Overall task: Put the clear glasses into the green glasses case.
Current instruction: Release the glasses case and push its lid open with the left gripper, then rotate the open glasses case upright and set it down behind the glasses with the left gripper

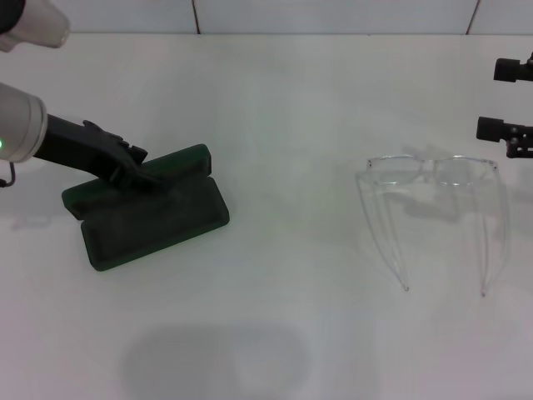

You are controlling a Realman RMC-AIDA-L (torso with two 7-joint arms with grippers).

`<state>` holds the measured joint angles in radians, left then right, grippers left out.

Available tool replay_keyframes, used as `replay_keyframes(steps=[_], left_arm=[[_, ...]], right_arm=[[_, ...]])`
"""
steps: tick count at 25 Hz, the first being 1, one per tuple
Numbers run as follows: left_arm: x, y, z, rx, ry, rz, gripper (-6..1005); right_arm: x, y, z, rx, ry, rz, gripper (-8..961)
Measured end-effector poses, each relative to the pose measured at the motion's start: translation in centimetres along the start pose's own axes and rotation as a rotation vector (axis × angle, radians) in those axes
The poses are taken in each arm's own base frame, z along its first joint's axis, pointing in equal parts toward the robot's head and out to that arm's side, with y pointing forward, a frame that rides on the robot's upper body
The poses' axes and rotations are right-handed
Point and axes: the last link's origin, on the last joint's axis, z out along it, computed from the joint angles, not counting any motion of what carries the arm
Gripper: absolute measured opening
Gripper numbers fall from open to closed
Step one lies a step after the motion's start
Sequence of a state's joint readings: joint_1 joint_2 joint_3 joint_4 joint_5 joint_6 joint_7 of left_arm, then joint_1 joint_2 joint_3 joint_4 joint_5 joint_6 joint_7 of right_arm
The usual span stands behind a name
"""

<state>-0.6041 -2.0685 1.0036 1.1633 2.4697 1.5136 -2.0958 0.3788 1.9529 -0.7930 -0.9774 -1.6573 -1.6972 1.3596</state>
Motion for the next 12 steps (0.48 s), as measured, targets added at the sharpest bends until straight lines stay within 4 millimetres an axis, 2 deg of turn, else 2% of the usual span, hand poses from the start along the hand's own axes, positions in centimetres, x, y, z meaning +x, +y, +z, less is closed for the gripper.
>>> replay_keyframes(steps=[1, 6, 12], left_arm=[[0.0, -0.1, 0.0, 0.006, 0.003, -0.003, 766], [-0.2, -0.4, 0.1, 0.032, -0.011, -0.016, 607], [-0.5, 0.0, 1.3, 0.069, -0.131, 0.018, 335]], right_arm=[[0.0, 0.0, 0.0, 0.001, -0.001, 0.001, 828], [0.0, 0.0, -0.2, 0.003, -0.006, 0.002, 825], [0.0, 0.1, -0.2, -0.001, -0.013, -0.001, 821]])
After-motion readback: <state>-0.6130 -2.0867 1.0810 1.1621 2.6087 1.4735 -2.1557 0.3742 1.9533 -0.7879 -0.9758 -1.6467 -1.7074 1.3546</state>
